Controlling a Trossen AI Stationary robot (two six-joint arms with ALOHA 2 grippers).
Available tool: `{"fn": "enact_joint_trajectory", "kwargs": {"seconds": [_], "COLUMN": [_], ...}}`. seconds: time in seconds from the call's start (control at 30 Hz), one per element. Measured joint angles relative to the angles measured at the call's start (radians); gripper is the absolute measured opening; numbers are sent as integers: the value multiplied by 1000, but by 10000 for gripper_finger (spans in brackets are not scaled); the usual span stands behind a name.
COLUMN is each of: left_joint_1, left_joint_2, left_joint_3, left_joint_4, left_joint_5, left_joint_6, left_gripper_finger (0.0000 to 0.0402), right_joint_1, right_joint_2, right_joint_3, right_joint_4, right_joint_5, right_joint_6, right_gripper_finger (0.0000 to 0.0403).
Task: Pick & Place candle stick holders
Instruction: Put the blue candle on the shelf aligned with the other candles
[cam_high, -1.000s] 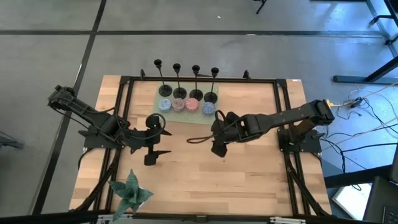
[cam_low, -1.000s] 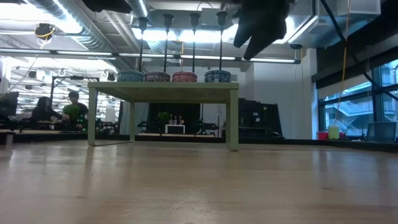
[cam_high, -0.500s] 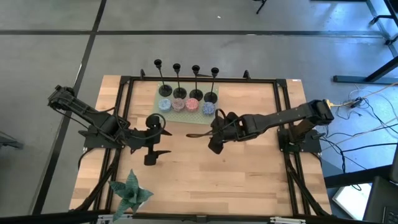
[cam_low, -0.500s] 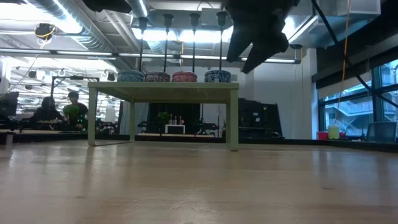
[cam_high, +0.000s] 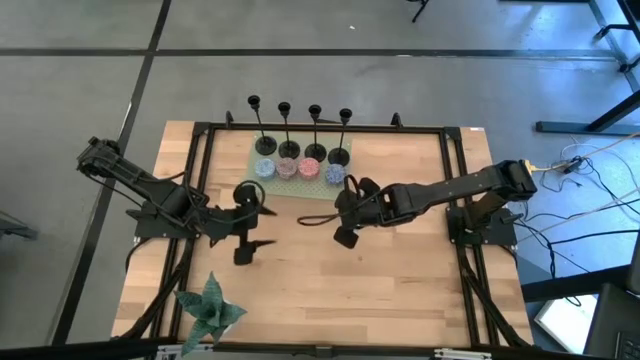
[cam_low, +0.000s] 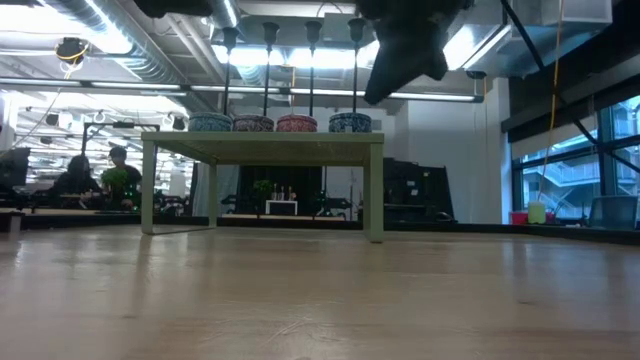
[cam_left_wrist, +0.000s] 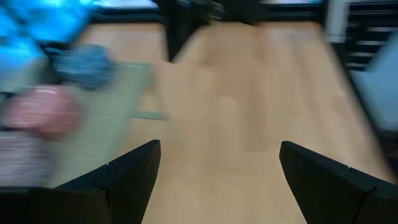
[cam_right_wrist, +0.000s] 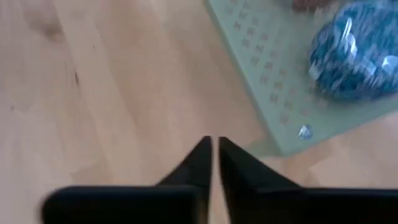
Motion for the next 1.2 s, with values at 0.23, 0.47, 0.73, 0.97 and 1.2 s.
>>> {"fn": "enact_joint_trajectory", "kwargs": {"seconds": [0.23,0.47,0.73,0.97,1.2], "left_joint_1": [1,1,1,1,1], "left_joint_2": [0,0,0,0,0], "left_joint_3": [0,0,0,0,0], "left_joint_4": [-14,-49,-60,-60,-60], "left_joint_5": [-165,-148,-149,-157,-199], "left_joint_6": [-51,-67,-84,-83,-82], "left_gripper_finger": [309,227,95,7,2], "right_joint_1": [-68,-126,-166,-189,-204], "right_joint_2": [7,30,40,40,40], "right_joint_3": [-1,-1,-2,-2,-2], "right_joint_4": [85,89,87,94,102], "right_joint_5": [8,4,8,8,8], "right_joint_6": [-63,-88,-109,-136,-164], "right_gripper_finger": [8,6,3,3,3]}}
